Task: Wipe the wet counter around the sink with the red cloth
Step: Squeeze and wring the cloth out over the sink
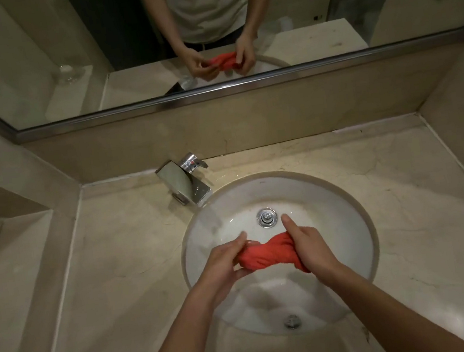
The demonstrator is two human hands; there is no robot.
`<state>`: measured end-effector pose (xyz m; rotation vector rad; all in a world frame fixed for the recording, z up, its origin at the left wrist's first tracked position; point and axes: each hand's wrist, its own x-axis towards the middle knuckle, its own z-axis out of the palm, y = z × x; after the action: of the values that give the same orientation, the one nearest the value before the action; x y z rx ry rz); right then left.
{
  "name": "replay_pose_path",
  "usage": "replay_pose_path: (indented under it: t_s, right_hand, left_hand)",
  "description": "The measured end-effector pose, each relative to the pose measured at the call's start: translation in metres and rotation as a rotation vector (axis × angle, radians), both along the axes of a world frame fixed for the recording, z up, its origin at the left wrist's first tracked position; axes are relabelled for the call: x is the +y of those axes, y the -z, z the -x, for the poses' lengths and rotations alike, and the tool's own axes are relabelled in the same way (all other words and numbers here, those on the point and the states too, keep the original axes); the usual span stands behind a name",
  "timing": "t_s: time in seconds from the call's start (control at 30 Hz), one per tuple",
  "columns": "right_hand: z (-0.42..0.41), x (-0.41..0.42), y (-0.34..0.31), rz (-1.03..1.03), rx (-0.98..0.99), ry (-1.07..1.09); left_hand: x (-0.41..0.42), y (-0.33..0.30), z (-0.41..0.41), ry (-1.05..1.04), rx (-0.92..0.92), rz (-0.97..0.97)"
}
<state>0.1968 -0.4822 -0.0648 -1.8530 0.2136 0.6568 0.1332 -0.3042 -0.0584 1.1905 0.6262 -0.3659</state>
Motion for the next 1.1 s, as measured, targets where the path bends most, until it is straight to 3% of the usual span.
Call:
replay_pose_path:
  t_s: [0.1, 0.3, 0.43, 0.53, 0.7, 0.87, 1.0, 1.1]
  right_hand:
    - [0.008, 0.006, -0.007, -0.067, -0.068, 0.080]
    - [0.005, 0.000, -0.021, -0.042, -0.124, 0.112]
    - [-0.003, -0.024, -0.026, -0.232, -0.013, -0.097]
    - [-0.001, -0.032, -0.021, -0.324, 0.007, -0.185]
    - [0.001, -0.026, -0.024, -0.286, -0.098, -0.033]
    - [0.004, -0.023, -0.024, -0.311, -0.002, 0.011]
    - [0.006, -0.025, -0.028, -0.346, 0.014, -0.071]
    - [0.004, -0.022, -0.035, -0.330, 0.026, 0.031]
  left_hand:
    - [-0.003, -0.008, -0.003, -0.066, 0.123, 0.135]
    - [-0.015, -0.021, -0.003, 0.256, 0.188, -0.030]
    - [-0.003, -0.024, 0.002, 0.128, 0.036, -0.126]
    - [0.005, -0.024, 0.004, 0.047, -0.058, -0.074]
    - [0.011, -0.026, 0.010, 0.019, -0.088, 0.066]
    - [0.014, -0.034, 0.013, 0.064, 0.036, 0.176]
    - [0.008, -0.033, 0.007, -0.097, -0.017, 0.033]
    - [0.010, -0.027, 0.005, -0.164, -0.109, -0.024]
